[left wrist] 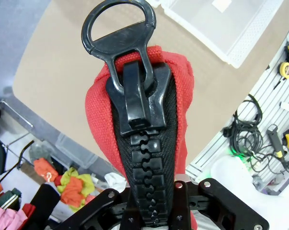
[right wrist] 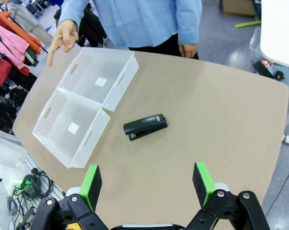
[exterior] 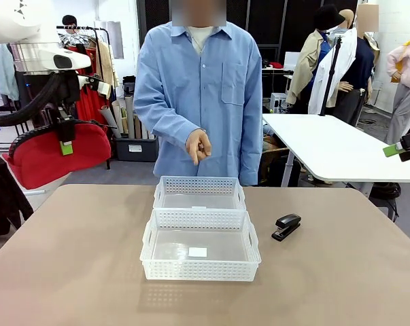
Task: Distribute items into two baskets.
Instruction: Move the picked Pencil pouch towards the Organizing basket indicated by the person, stopping as directed.
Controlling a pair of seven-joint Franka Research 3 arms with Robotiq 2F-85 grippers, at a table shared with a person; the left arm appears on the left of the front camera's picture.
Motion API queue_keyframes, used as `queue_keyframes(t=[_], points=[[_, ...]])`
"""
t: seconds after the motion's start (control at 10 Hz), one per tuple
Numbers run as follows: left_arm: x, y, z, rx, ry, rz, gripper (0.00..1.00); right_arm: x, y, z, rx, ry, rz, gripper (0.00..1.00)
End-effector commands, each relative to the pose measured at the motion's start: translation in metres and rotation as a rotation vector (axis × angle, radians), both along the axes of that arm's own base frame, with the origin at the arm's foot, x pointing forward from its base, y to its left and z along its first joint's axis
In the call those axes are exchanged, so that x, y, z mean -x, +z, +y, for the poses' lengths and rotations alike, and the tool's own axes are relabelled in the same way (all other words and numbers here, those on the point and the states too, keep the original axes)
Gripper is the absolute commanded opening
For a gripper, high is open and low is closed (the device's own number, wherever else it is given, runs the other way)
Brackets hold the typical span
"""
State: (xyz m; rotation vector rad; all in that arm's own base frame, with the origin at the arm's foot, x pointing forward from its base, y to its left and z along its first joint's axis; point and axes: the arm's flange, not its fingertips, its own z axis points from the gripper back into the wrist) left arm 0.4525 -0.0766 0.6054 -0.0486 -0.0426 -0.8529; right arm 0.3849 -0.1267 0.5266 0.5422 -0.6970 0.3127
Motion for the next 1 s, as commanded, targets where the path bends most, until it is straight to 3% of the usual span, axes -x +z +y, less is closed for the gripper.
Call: queue_keyframes(t=[0.0,0.9], points=[[0.0001,0.0029,0.0007,-0.008,0.011,-0.007,0.00,-0.0009,0.0009,0.0008,-0.010,0.004,-0.011,1.00],[0.0000,0.0000,0.0000,0.000,0.000,0.000,0.00,-0.0009,0.0009,0.0008,-0.010,0.004,-0.011,1.00]])
